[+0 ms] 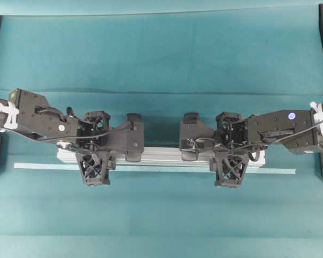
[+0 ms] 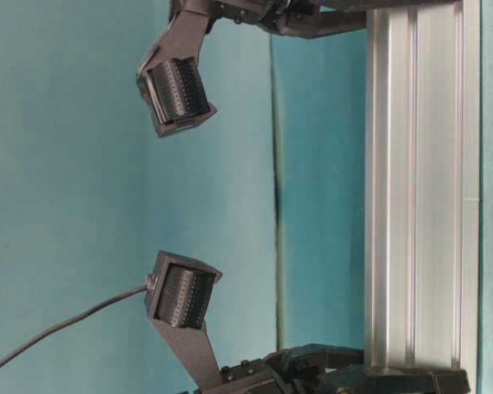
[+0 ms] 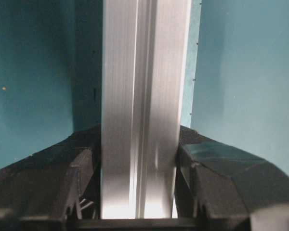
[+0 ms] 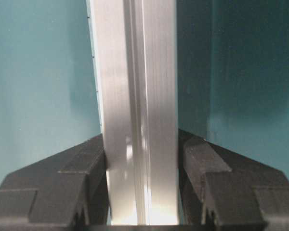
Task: Lift the metal rail with both hands.
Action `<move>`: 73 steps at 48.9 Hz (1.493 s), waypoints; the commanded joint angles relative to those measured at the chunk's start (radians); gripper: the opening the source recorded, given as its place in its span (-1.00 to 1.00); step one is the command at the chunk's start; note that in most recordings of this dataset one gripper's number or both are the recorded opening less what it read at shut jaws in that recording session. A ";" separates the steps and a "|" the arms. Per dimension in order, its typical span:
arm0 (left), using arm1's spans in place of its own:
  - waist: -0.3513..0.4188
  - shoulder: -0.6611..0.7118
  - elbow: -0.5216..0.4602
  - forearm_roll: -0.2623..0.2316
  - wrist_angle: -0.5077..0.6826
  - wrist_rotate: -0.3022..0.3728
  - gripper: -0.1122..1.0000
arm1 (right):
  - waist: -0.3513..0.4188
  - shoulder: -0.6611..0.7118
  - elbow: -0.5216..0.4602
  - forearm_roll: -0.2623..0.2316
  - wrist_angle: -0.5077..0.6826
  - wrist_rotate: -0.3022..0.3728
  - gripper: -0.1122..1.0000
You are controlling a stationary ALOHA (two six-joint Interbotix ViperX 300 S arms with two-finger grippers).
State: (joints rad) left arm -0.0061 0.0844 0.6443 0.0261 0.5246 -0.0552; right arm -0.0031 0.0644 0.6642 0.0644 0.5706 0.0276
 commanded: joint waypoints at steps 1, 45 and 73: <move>-0.008 -0.008 -0.003 0.002 -0.014 0.000 -0.15 | -0.005 0.015 -0.006 0.002 -0.020 -0.006 -0.09; -0.003 -0.097 0.002 0.002 -0.020 0.002 0.96 | -0.005 -0.054 -0.006 -0.014 -0.006 0.000 0.89; 0.008 -0.494 0.060 0.002 0.011 0.003 0.97 | -0.049 -0.434 0.023 -0.014 -0.066 0.000 0.89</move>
State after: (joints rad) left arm 0.0031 -0.3651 0.7072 0.0276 0.5461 -0.0506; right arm -0.0522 -0.3359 0.6857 0.0522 0.5277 0.0276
